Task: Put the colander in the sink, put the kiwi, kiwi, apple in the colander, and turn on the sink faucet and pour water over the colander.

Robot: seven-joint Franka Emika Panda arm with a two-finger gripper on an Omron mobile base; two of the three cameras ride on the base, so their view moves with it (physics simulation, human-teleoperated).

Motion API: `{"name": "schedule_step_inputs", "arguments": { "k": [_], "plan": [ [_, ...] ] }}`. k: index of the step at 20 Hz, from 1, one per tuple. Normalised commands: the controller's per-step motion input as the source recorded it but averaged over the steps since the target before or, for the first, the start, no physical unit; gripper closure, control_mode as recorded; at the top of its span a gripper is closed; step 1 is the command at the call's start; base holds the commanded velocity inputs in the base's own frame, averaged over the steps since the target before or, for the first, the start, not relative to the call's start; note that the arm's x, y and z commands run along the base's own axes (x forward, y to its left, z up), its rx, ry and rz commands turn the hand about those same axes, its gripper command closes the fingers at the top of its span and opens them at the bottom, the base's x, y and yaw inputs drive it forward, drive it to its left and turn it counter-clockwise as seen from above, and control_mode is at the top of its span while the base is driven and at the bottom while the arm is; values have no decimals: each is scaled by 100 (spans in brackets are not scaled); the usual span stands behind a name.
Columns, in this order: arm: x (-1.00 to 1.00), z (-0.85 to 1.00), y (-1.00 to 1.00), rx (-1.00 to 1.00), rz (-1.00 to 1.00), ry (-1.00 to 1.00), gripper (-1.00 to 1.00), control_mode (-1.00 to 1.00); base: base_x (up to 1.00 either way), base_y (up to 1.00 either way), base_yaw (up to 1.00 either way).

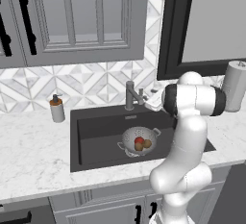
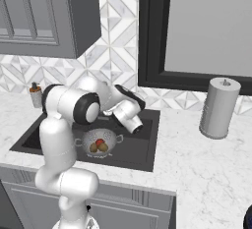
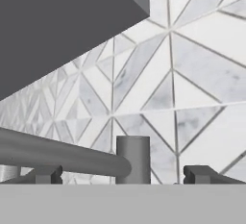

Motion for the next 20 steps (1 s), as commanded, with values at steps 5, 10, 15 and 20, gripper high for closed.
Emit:
{"name": "schedule_step_inputs", "arguments": {
  "k": [5, 10, 15, 20],
  "plan": [
    [45, -13, 0, 7, -1, 0, -100, -100, 0, 0, 0],
    [45, -17, 0, 5, -2, 0, -100, -100, 0, 0, 0],
    [40, -12, 0, 2, -2, 0, -100, -100, 0, 0, 0],
    [29, -13, 0, 0, -3, 0, -100, -100, 0, 0, 0]
  ]
}}
